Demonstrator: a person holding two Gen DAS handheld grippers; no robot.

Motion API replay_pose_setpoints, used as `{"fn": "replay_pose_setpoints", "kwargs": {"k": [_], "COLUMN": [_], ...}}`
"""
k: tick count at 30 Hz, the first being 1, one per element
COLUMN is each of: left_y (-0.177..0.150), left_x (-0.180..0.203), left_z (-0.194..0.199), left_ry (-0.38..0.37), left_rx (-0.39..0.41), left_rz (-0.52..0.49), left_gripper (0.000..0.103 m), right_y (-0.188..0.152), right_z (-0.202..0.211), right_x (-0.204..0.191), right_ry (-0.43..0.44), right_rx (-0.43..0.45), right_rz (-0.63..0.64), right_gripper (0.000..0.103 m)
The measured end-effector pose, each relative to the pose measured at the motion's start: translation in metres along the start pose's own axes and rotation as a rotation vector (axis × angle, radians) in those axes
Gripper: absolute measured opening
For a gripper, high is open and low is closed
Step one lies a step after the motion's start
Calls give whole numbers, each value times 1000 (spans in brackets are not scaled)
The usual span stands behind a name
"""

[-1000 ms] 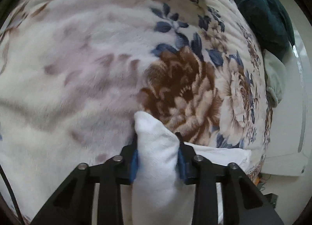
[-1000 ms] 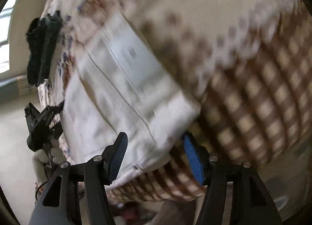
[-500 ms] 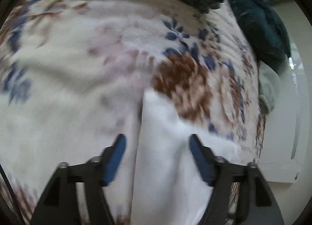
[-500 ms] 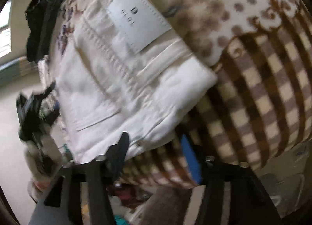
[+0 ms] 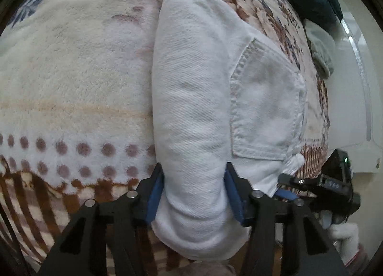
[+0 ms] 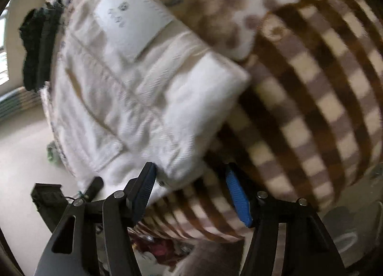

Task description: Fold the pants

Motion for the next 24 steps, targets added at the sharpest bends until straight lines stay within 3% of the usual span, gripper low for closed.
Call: {"fn": "replay_pose_setpoints", "kwargs": {"k": [3, 5, 9, 11, 12, 15, 19, 24], "left_y": [1, -1, -9, -12, -15, -19, -25, -44], "left_x": [-5, -9, -12, -11, -11, -4, -6, -3], "left_z": [9, 19, 26, 25, 24, 24, 26, 29], "left_ry": [-49, -66, -35, -55, -61, -27, -19, -9], "left_rx": [-33, -15, 19, 35, 36, 61, 63, 33], "left_rz": [95, 156, 162, 183, 184, 118, 78, 46], "left_gripper": [61, 62, 63, 58, 51, 47, 45, 45], "right_y": [3, 9, 22, 34, 35, 18, -7, 16], "right_z": [16, 28, 55, 58, 53, 23, -31, -53], "right_x": [-2, -9, -40, -66, -82, -138, -179, -166], "right_ry": [-48, -59, -96, -72, -52, -18, -166, -233], "right_rx": [-1, 20, 72, 56, 32, -69, -117, -78], "right_rz": [26, 47, 150, 205, 242, 423, 665, 597], "right_gripper": [63, 63, 63, 63, 63, 63, 62, 31]}}
Point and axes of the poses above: each gripper's, at about its wrist camera, not at the fingertips, and z roughly against the way its jaws point, x to its right, y to its top, the point moved 4 cm from there along -z, roughly the way its jaws point, and after that the axes turned 9 degrees about x, right-handed, at the moved point
